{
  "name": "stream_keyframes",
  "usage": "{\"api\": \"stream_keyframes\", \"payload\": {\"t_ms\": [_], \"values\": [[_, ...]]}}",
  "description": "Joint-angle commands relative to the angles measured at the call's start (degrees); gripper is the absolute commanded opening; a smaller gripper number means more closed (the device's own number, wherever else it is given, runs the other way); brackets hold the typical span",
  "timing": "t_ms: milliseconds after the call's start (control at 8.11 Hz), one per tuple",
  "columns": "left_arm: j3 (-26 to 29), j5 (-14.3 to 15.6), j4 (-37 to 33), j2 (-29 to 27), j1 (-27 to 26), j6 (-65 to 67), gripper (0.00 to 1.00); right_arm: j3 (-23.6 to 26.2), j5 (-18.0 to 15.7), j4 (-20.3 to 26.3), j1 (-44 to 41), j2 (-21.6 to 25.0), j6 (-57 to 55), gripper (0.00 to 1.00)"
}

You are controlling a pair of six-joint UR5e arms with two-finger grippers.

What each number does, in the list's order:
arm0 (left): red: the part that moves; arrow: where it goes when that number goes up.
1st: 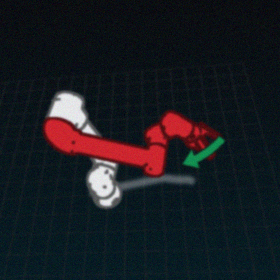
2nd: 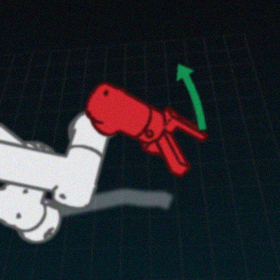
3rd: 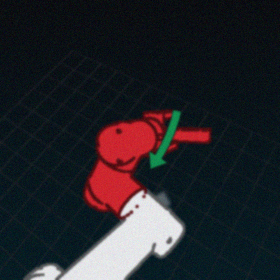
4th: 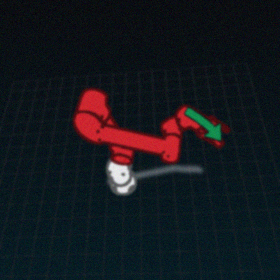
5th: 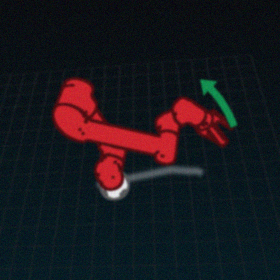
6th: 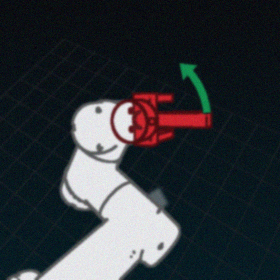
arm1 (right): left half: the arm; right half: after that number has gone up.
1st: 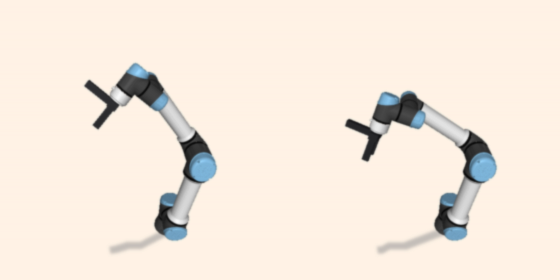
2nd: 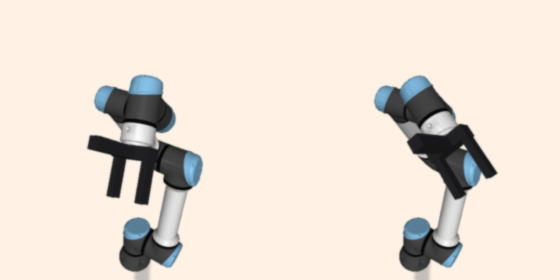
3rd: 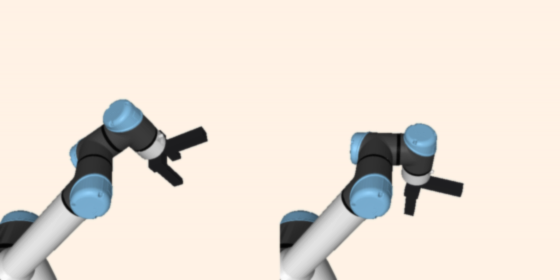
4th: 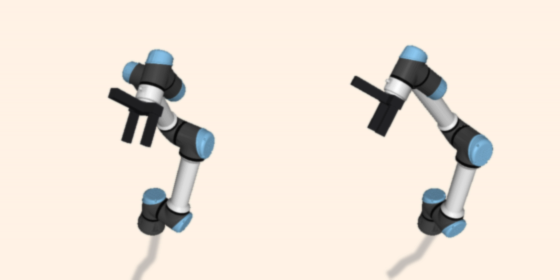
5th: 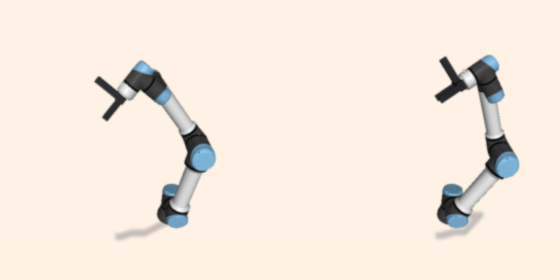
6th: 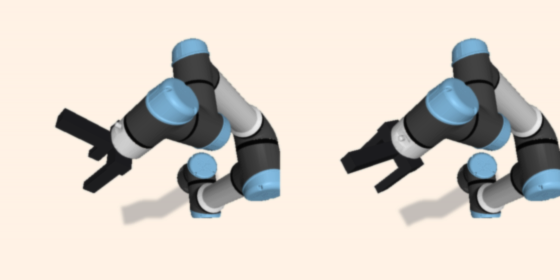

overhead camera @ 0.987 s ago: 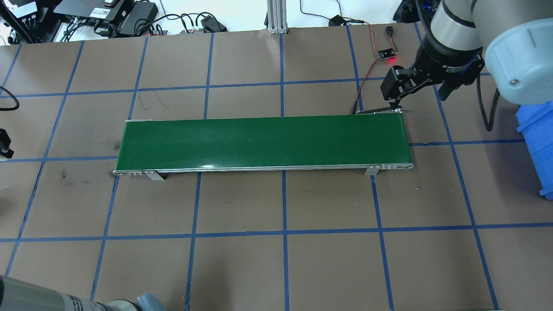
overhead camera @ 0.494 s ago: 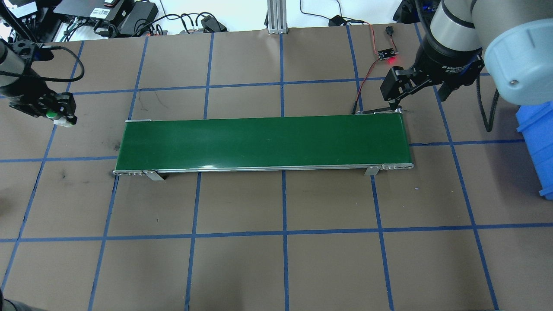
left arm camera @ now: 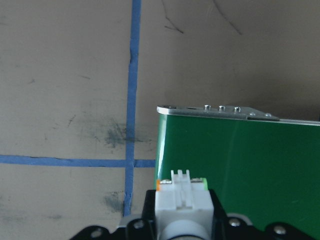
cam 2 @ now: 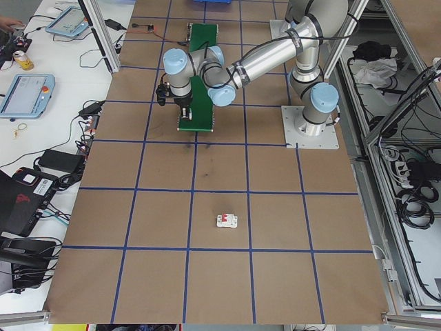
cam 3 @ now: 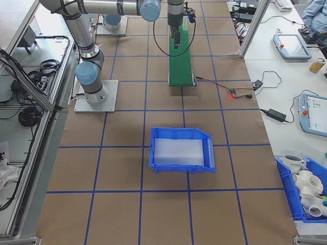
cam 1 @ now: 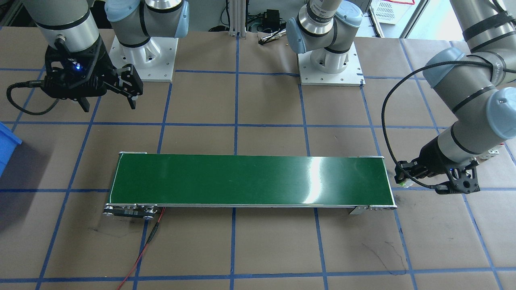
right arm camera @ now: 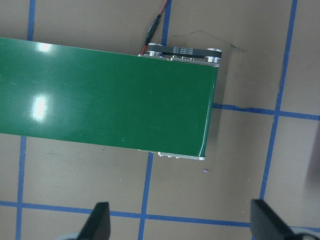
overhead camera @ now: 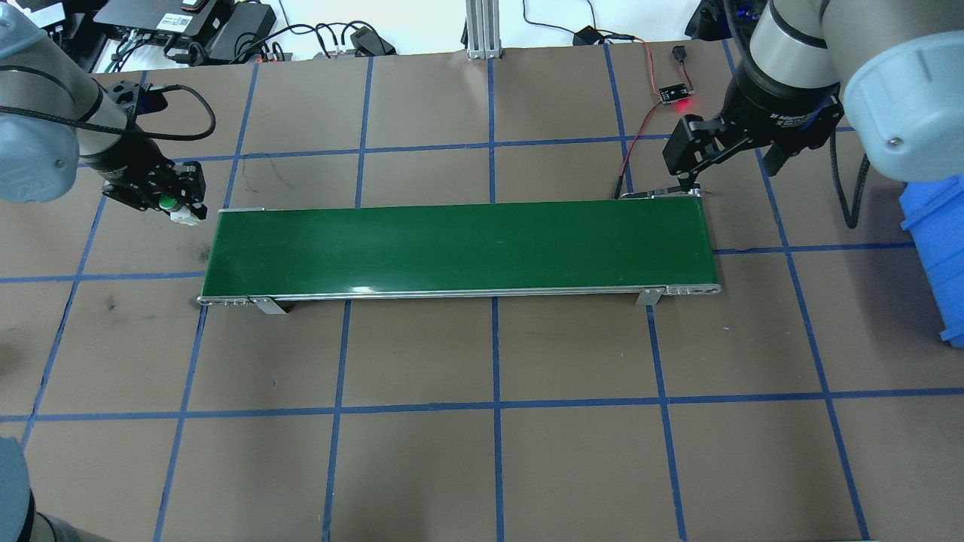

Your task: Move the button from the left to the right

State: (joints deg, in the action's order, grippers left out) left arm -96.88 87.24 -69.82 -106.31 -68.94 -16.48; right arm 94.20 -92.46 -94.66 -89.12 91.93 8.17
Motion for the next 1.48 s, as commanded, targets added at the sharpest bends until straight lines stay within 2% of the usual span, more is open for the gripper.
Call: {"api": "stream_keyframes", "payload": {"t_ms": [0,740,864,987,1110,1357], "values": [[-2.61,-0.22,-0.05,-1.18,-2.06,2.85,0.00,0.02,0.00,0.00,0.00,-0.08,0.09,1.00],[-4.99,0.65,-0.05,-2.58,-2.07,2.76,0.00,0.02,-0.09,0.00,0.00,-0.26,0.70,1.00],[-4.82,0.74,-0.14,-2.67,-2.07,3.03,0.24,0.02,-0.78,0.00,0.00,-0.26,0.79,1.00],[-4.47,0.74,-2.92,-2.41,-2.07,4.07,0.89,0.02,-0.96,0.00,0.00,-0.26,0.88,1.00],[-4.37,0.66,-6.08,-1.02,-2.68,6.00,1.00,0.02,-1.05,0.00,0.00,-0.26,0.88,1.00],[-4.29,0.39,-9.70,3.01,-5.66,7.59,1.00,0.02,-1.14,0.00,0.00,-0.26,0.88,1.00]]}}
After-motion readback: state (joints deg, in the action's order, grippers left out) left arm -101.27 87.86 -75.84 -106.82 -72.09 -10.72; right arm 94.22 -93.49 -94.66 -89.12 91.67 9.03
